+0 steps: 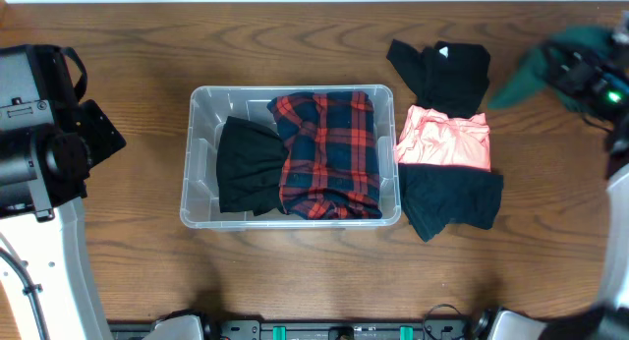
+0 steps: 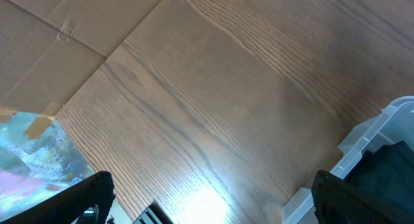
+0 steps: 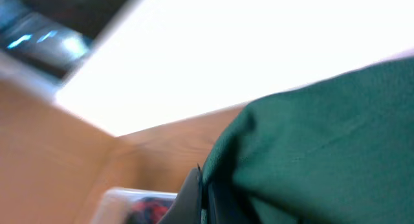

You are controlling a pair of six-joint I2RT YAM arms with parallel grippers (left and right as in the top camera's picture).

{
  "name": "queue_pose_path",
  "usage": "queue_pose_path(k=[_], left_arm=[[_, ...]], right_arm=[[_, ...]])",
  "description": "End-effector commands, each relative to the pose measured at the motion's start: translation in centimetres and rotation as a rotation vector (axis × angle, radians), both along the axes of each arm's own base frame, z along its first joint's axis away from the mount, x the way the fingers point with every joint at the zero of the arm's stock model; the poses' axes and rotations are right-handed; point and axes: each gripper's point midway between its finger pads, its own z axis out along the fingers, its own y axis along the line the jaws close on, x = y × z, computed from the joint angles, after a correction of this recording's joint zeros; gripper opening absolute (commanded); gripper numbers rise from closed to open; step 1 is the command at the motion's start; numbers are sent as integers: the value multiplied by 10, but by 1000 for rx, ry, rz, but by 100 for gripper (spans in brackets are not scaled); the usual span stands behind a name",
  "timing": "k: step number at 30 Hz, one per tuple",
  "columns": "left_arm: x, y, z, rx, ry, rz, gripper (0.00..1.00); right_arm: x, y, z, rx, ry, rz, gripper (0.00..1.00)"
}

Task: Pack container
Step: 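Grasp the green shirt with the right gripper and place it in the bin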

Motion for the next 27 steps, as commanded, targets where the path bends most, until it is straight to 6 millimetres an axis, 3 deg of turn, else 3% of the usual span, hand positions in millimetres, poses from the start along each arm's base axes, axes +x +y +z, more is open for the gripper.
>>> queue_pose_path(k=[1, 7, 12, 16, 19, 21, 27], left_arm=[[-4, 3, 2, 14, -4, 20, 98], [-4, 3, 2, 14, -4, 20, 98], [-4, 3, 2, 14, -4, 20, 98], [-4, 3, 2, 14, -4, 20, 98], [-4, 3, 2, 14, -4, 20, 98], [-4, 3, 2, 14, -4, 20, 98], [-4, 3, 2, 14, -4, 20, 98]], right_arm=[[-18, 84, 36, 81, -50, 233, 1], [-35, 215, 46, 106, -108, 450, 1], [-61, 319, 33, 124, -144, 598, 1], [-82, 387, 13, 160, -151, 692, 1], [-86, 415, -8, 179, -127, 719, 1], [-82, 423, -27, 167, -92, 725, 1], [-51, 422, -101, 48, 40, 634, 1]])
